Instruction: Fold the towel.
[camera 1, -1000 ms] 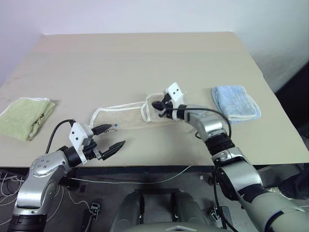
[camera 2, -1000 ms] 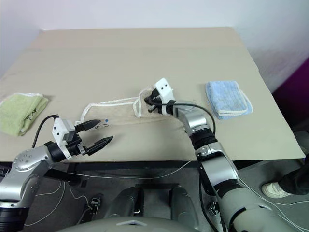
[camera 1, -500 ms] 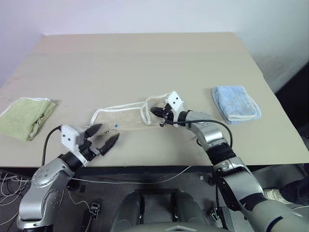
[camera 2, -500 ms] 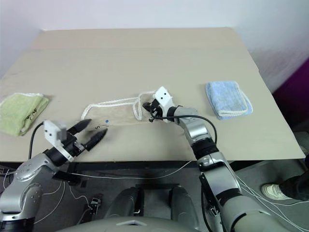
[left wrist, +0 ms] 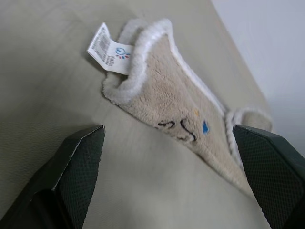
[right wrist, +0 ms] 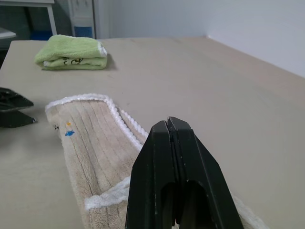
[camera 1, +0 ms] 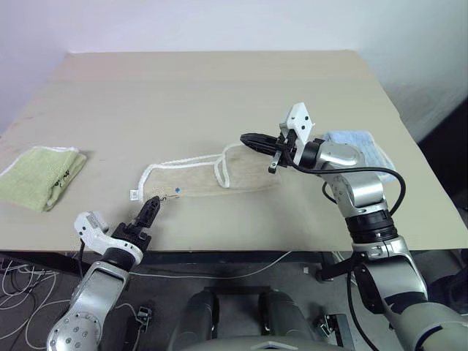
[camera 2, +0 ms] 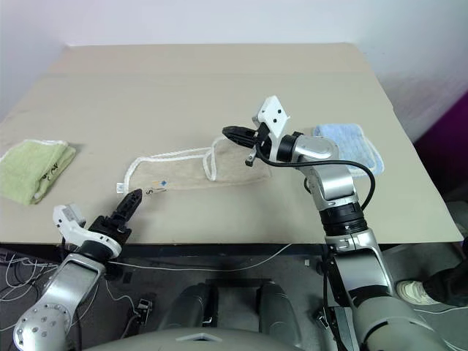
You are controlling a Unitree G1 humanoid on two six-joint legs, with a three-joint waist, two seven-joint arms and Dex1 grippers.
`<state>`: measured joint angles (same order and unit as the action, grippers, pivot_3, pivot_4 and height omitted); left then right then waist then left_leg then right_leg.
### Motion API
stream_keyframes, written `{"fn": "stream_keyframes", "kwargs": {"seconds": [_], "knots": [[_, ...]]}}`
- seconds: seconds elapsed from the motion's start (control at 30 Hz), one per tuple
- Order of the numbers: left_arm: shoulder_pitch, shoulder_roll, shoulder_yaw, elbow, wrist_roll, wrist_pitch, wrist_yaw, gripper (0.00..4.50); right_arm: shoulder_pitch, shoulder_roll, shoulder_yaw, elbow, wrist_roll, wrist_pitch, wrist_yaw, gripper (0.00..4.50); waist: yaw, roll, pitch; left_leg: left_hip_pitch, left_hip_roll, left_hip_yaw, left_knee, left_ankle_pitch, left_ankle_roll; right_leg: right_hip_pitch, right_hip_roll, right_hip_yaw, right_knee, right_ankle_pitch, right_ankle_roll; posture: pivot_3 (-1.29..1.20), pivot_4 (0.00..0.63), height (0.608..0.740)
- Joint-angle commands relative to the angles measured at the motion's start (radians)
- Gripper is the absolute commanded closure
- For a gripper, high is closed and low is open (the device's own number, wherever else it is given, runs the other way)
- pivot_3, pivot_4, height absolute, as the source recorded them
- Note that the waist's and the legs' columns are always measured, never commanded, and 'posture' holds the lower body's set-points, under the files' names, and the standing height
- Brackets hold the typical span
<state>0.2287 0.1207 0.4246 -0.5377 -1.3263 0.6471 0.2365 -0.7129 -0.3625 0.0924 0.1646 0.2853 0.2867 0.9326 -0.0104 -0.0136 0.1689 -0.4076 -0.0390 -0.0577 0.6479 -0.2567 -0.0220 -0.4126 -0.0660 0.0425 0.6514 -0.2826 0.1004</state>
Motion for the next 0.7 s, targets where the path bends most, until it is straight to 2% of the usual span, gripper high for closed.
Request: {"fn": "stream_keyframes", "kwargs": {"seconds": [0.03, 0.47, 0.6, 0.7], "knots": [[-0.043, -0.023, 0.001, 0.015, -0.101, -0.035, 0.116, 0.0, -0.008, 0.001, 0.003, -0.038, 0.011, -0.002, 0.011, 4.47, 0.001, 0.0, 0.0, 0.0, 0.0, 0.0, 0.0, 0.0, 0.0, 0.0, 0.0, 0.0, 0.0, 0.0, 0.0, 0.0, 0.15, 0.74], [-0.234, -0.022, -0.023, 0.238, -0.114, -0.072, 0.149, 0.0, 0.04, -0.008, -0.006, -0.114, 0.019, 0.041, -0.017, 4.47, 0.025, 0.002, -0.001, 0.005, -0.002, -0.002, 0.001, 0.0, 0.0, 0.007, 0.001, -0.003, -0.002, 0.0, 0.0, 0.0, 0.15, 0.74], [-0.252, -0.015, -0.01, 0.256, -0.119, -0.079, 0.145, 0.93, 0.052, -0.012, -0.013, -0.131, 0.02, 0.047, -0.033, 4.5, 0.024, 0.002, -0.001, 0.005, -0.002, -0.002, 0.001, 0.0, 0.0, 0.008, 0.001, -0.003, -0.002, 0.0, 0.0, 0.0, 0.15, 0.74], [-0.257, -0.015, 0.002, 0.262, -0.123, -0.093, 0.142, 1.98, 0.061, -0.013, -0.013, -0.144, 0.023, 0.052, -0.042, 4.5, 0.023, 0.001, -0.001, 0.005, -0.002, -0.002, 0.0, 0.0, 0.0, 0.007, 0.001, -0.003, -0.002, 0.0, 0.0, 0.0, 0.15, 0.74]]}}
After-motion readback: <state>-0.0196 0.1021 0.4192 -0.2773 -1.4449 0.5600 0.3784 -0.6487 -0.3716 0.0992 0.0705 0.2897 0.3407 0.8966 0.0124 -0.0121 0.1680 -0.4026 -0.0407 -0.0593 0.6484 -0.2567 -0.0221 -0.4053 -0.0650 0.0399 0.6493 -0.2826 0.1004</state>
